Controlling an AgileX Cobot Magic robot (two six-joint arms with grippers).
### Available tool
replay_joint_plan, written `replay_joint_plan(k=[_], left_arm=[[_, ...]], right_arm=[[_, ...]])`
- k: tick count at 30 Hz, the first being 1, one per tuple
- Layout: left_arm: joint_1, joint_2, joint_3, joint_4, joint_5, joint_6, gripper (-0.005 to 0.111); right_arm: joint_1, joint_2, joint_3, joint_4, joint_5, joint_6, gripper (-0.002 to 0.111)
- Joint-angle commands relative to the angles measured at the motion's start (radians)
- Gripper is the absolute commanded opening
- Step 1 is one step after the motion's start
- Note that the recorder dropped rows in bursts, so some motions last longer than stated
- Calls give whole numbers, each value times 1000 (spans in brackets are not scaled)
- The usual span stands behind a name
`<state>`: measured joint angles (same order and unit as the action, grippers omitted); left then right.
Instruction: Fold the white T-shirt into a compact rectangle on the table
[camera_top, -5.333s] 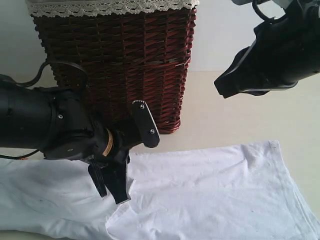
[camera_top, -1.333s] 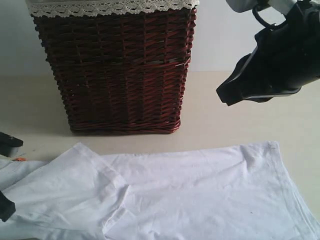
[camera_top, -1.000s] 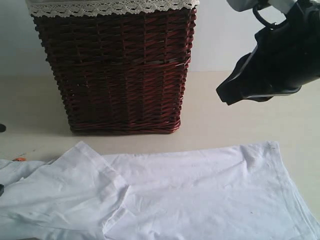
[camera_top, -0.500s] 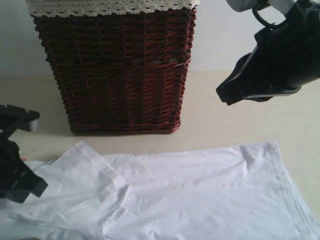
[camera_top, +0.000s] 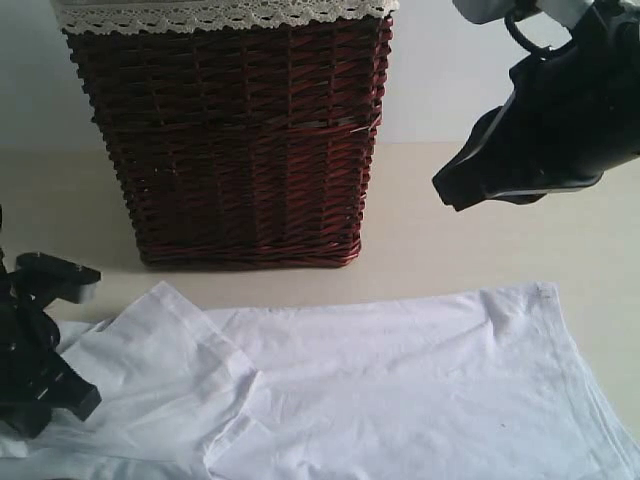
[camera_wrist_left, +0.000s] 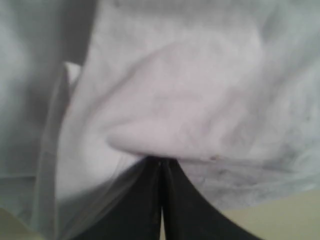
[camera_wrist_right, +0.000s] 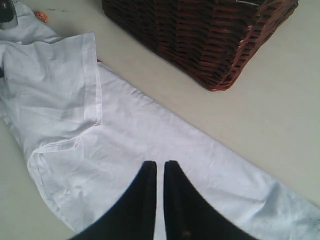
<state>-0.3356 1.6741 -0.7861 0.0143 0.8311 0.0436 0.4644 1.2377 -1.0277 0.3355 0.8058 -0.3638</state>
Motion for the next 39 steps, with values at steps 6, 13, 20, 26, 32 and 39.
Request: replay_joint_plan(k=[6,13,20,26,32,39], left_arm=[[194,-243,-12,33,20,-89,26],[396,-244,96,1,-86,-130,66],[396,-111,100,-96,-150,-110,83],[452,-125,73,-163,-165,-69,83],[573,-129,70,-583,-62,350,83],[640,-83,95,-637,-57,424,84]], right_arm=[[1,-6,-7,-2,11,0,8],[1,-39,-7,-3,15,0,8],[1,-65,-7,-3,15,0,8],[1,-65,-7,-3,15,0,8],[1,-65,-7,-3,15,0,8],[1,-65,-7,-3,30,0,8]])
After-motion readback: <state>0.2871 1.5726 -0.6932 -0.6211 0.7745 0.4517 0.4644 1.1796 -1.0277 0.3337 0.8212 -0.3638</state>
